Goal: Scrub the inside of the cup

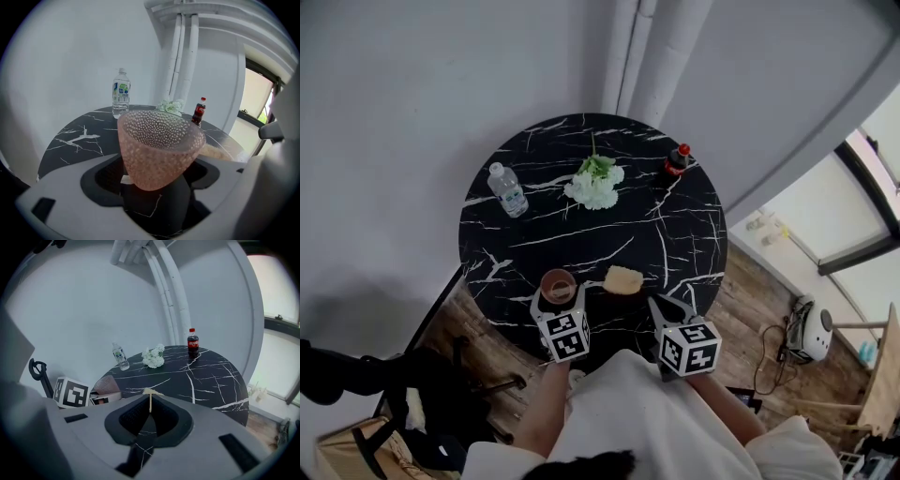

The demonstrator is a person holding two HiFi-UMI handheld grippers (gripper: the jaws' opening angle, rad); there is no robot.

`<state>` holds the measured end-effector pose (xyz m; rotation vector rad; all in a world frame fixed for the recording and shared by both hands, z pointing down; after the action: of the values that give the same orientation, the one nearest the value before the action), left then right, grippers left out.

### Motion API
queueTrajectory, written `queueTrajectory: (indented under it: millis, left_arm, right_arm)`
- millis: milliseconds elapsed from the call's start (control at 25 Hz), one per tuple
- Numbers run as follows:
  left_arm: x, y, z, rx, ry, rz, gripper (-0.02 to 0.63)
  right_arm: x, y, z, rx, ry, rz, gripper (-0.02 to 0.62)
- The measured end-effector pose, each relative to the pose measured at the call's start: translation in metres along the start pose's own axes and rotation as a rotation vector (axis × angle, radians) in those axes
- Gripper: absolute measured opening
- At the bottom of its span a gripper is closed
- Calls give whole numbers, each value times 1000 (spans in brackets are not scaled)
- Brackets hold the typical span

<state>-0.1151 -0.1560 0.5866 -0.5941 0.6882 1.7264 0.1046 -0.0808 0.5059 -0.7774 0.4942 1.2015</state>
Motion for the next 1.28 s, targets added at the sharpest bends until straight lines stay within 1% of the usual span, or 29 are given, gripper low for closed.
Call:
queueTrajectory:
  millis: [120,200,320,520,760,880,960,1040,1160,1280]
  left_arm:
    - [-2,1,0,26,-1,18,382]
    - [-3,1,2,24,0,11,380]
    - [-2,0,2,-9,-6,9,362]
    - [6,-2,-1,-45,-12,42,362]
    - [25,-8,-11,-120,-45,56,360]
    - [37,-14,-16,-169,-65,75,359]
    - [46,-19,-20,-203,-77,96,359]
    - [54,-23,-24,-220,-86,120,359]
    - [67,-25,-28,-215,-95,140,359]
    - [78,-24,-28,-194,-101,143,359]
  right_arm:
    - [1,-3,0,-4,5,6,35]
    - [1,-3,0,0,6,10,35]
    - [0,-3,1,7,9,10,35]
    - [-1,-4,1,0,7,0,35]
    - [-2,-4,-4,26,-11,-33,35]
    - [-6,-3,-7,92,-5,-60,35]
    - [-10,0,-7,169,17,-80,37]
    - [-15,4,-4,254,54,-108,38]
    - [-23,11,-3,359,101,-152,38]
    - [-33,13,-4,431,137,-184,40]
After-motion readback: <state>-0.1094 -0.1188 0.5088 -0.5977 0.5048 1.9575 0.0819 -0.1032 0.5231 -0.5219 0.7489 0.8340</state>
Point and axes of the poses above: the fingertips, and each gripper's own axes: x backward along the fingers, y to its left, z out of its underside, the point moved 6 cm from there along x, backward along the fingers, and after that the axes turned 8 degrees about y, right-handed, at the moved point
